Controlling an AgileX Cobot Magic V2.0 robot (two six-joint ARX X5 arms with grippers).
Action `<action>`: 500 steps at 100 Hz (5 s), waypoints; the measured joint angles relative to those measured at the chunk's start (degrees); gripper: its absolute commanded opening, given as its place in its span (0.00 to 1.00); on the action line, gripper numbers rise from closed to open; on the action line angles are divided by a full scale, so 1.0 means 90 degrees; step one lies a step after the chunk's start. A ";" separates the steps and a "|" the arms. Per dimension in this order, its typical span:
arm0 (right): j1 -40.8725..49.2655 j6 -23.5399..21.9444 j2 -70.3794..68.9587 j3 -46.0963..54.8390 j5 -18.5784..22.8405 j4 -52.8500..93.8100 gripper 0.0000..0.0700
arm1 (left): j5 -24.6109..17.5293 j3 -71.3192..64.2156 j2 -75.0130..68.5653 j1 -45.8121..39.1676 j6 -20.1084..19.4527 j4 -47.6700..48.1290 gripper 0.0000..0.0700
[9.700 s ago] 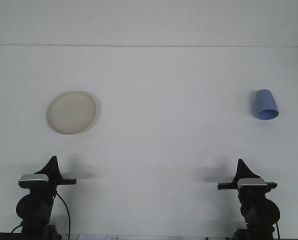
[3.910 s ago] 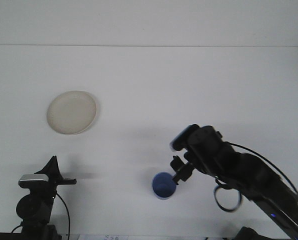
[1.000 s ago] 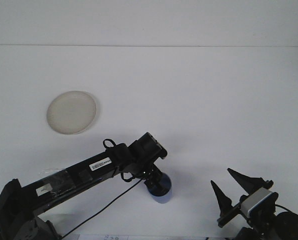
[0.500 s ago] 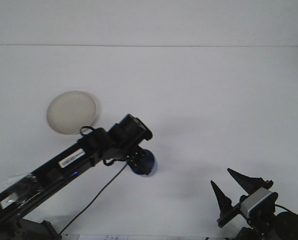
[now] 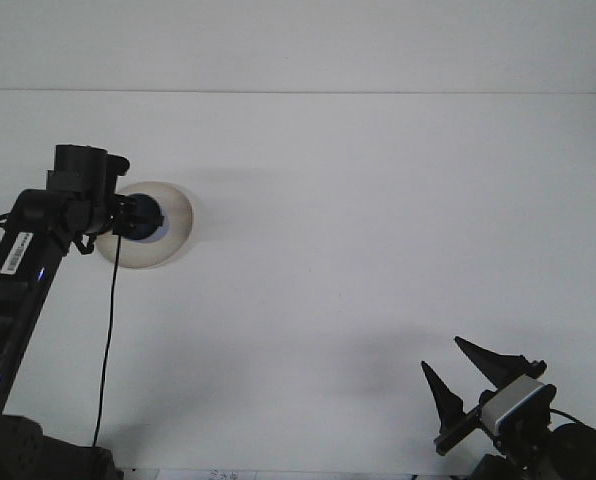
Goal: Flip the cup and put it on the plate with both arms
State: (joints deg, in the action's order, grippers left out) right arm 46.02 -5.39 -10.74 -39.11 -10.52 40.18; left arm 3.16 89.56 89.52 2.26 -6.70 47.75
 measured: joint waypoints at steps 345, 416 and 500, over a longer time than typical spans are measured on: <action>0.0005 -0.0097 -0.0002 0.0000 -0.0670 0.0359 0.01 | 0.0175 -0.9090 -0.9887 -0.0078 0.0299 -0.4609 0.02; 0.0005 -0.0097 -0.0002 0.0000 -0.0670 0.0357 0.01 | 0.0260 -0.9738 -0.9921 -0.0078 0.0646 -0.5268 0.02; -0.2166 0.0483 0.0369 0.0918 -0.0129 -0.1081 0.01 | 0.0260 -0.9738 -0.9921 -0.0078 0.0665 -0.5260 0.02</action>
State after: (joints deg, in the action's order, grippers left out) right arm 26.52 -1.04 -7.42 -30.85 -11.68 30.46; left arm 5.50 1.91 0.23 1.56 -0.71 0.40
